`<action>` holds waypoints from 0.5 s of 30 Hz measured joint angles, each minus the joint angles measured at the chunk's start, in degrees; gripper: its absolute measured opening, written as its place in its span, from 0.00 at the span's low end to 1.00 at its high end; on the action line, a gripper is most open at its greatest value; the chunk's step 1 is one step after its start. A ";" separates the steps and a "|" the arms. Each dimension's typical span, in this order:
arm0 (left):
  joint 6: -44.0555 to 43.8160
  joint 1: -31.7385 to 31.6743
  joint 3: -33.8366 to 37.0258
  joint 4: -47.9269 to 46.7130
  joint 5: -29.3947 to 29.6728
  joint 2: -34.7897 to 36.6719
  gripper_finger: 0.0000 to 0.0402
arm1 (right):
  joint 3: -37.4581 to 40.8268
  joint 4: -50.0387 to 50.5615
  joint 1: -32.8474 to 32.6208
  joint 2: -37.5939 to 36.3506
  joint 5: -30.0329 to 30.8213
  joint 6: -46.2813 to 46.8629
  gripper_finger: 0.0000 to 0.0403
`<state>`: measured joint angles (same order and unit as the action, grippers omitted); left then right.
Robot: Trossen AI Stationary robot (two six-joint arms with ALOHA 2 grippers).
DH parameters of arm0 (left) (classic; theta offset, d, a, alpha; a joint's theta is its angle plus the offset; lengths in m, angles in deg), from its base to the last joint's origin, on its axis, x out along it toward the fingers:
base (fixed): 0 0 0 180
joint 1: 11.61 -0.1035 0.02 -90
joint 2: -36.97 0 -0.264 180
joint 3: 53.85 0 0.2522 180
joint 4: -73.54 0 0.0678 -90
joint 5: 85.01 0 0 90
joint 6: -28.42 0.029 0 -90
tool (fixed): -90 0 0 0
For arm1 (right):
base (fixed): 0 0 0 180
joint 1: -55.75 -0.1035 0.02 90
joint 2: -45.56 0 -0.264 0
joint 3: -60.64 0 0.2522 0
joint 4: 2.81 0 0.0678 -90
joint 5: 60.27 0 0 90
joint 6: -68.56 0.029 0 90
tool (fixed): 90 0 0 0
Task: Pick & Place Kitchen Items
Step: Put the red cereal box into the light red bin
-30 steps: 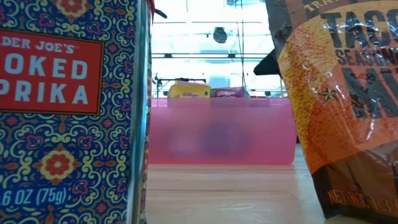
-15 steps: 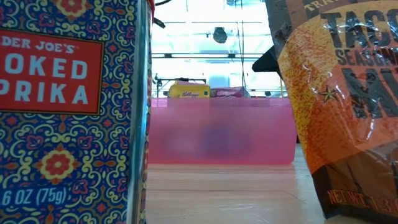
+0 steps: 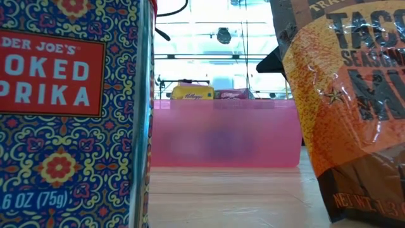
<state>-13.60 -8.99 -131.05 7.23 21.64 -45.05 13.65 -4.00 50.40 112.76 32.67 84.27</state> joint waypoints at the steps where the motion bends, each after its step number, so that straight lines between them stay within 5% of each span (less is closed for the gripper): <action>1: 0.52 -0.10 0.00 0.04 0.28 0.00 0.23 | 0.00 0.00 0.00 0.00 0.00 0.01 0.04; 15: -0.15 -1.43 0.00 0.08 -1.38 0.35 0.23 | 0.00 0.01 0.00 0.00 0.00 -0.16 0.04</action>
<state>-13.76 -10.42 -131.05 7.30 20.26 -44.70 13.65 -3.99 50.40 112.76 32.67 84.11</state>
